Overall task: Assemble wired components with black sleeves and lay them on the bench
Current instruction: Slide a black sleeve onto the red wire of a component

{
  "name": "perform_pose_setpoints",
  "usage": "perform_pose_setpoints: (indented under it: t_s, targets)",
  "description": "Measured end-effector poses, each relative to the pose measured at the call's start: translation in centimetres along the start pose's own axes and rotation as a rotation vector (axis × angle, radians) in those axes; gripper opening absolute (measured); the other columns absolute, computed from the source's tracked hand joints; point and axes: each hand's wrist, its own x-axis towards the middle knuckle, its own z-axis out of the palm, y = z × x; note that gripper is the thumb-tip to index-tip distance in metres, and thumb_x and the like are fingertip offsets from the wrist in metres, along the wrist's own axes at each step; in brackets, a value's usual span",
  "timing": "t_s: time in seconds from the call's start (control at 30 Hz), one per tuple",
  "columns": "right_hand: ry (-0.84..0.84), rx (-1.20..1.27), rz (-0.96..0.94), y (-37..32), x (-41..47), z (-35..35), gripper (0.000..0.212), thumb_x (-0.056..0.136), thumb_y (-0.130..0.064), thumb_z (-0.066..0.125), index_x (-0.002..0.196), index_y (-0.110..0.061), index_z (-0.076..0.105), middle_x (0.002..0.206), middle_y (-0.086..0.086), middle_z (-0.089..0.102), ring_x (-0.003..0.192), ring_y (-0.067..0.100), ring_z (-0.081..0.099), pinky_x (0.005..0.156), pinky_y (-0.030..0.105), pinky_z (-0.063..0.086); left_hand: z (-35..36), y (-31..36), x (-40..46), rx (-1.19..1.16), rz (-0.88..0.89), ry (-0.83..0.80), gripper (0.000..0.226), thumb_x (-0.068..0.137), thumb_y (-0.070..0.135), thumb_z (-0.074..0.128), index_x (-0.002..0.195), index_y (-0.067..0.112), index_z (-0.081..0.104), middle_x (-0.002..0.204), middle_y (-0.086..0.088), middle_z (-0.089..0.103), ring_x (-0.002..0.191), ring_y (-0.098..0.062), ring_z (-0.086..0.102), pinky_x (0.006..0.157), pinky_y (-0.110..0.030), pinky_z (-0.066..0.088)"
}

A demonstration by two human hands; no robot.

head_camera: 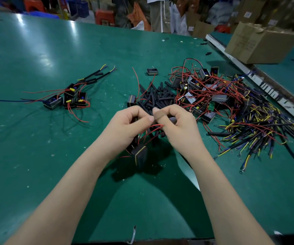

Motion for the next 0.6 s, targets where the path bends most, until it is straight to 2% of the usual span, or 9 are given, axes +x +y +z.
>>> perform_pose_setpoints:
  t_s: [0.07, 0.1, 0.17, 0.23, 0.3, 0.43, 0.6]
  targets:
    - [-0.094, 0.064, 0.143, 0.1, 0.1, -0.4, 0.025, 0.091, -0.029, 0.063, 0.068, -0.019, 0.065, 0.052, -0.015, 0.050, 0.052, 0.004, 0.044, 0.058, 0.023, 0.037, -0.1, -0.2, 0.0, 0.176, 0.052, -0.014, 0.021, 0.090, 0.015, 0.063, 0.071, 0.009, 0.057, 0.051, 0.015, 0.043, 0.051, -0.002, 0.034, 0.049, -0.015, 0.029]
    - [-0.126, 0.123, 0.183, 0.1, 0.2, -0.6, 0.023, 0.090, -0.025, 0.063, 0.070, -0.015, 0.067, 0.058, -0.013, 0.055, 0.058, 0.004, 0.049, 0.065, 0.025, 0.042, -0.1, -0.2, 0.0, 0.192, 0.043, -0.030, 0.021, 0.090, 0.016, 0.063, 0.070, 0.011, 0.057, 0.051, 0.015, 0.042, 0.051, -0.002, 0.033, 0.049, -0.015, 0.029]
    - [-0.170, 0.257, 0.188, -0.2, 0.3, -1.0, 0.019, 0.091, -0.019, 0.063, 0.073, -0.013, 0.069, 0.066, -0.010, 0.064, 0.068, 0.002, 0.056, 0.073, 0.019, 0.045, 0.1, 0.0, 0.0, 0.062, -0.015, -0.059, 0.026, 0.090, 0.015, 0.061, 0.064, 0.018, 0.058, 0.051, 0.014, 0.041, 0.049, -0.003, 0.033, 0.047, -0.016, 0.029]
    - [-0.230, 0.362, 0.134, -0.5, 0.2, -1.6, 0.016, 0.090, -0.024, 0.061, 0.079, -0.016, 0.070, 0.069, -0.011, 0.068, 0.066, -0.003, 0.057, 0.065, 0.009, 0.043, 0.0, 0.4, 0.0, -0.184, -0.102, -0.082, 0.026, 0.085, 0.018, 0.061, 0.059, 0.021, 0.063, 0.048, 0.012, 0.039, 0.044, -0.002, 0.033, 0.045, -0.015, 0.030]
    - [-0.292, 0.420, 0.087, -0.6, 0.1, -2.1, 0.017, 0.083, -0.033, 0.059, 0.084, -0.021, 0.072, 0.074, -0.010, 0.069, 0.066, -0.005, 0.057, 0.061, 0.009, 0.041, -0.3, 0.8, -0.1, -0.347, -0.171, -0.112, 0.019, 0.076, 0.026, 0.060, 0.059, 0.022, 0.068, 0.045, 0.012, 0.038, 0.043, -0.002, 0.034, 0.045, -0.015, 0.032]
    - [-0.329, 0.514, 0.014, -0.6, -0.1, -2.0, 0.006, 0.084, -0.024, 0.065, 0.086, -0.019, 0.065, 0.073, -0.011, 0.069, 0.065, -0.004, 0.057, 0.061, 0.009, 0.042, -0.3, 0.9, -0.2, -0.443, -0.218, -0.214, 0.021, 0.079, 0.024, 0.061, 0.059, 0.021, 0.066, 0.046, 0.011, 0.034, 0.045, -0.004, 0.031, 0.043, -0.015, 0.034]
    - [-0.264, 0.507, -0.008, -0.5, -0.1, -1.2, 0.012, 0.079, -0.029, 0.062, 0.086, -0.020, 0.066, 0.075, -0.012, 0.069, 0.074, 0.002, 0.060, 0.073, 0.016, 0.047, 0.0, 1.0, -0.3, -0.509, -0.243, -0.256, 0.022, 0.080, 0.027, 0.056, 0.063, 0.022, 0.068, 0.049, 0.011, 0.035, 0.049, -0.005, 0.031, 0.045, -0.016, 0.037]
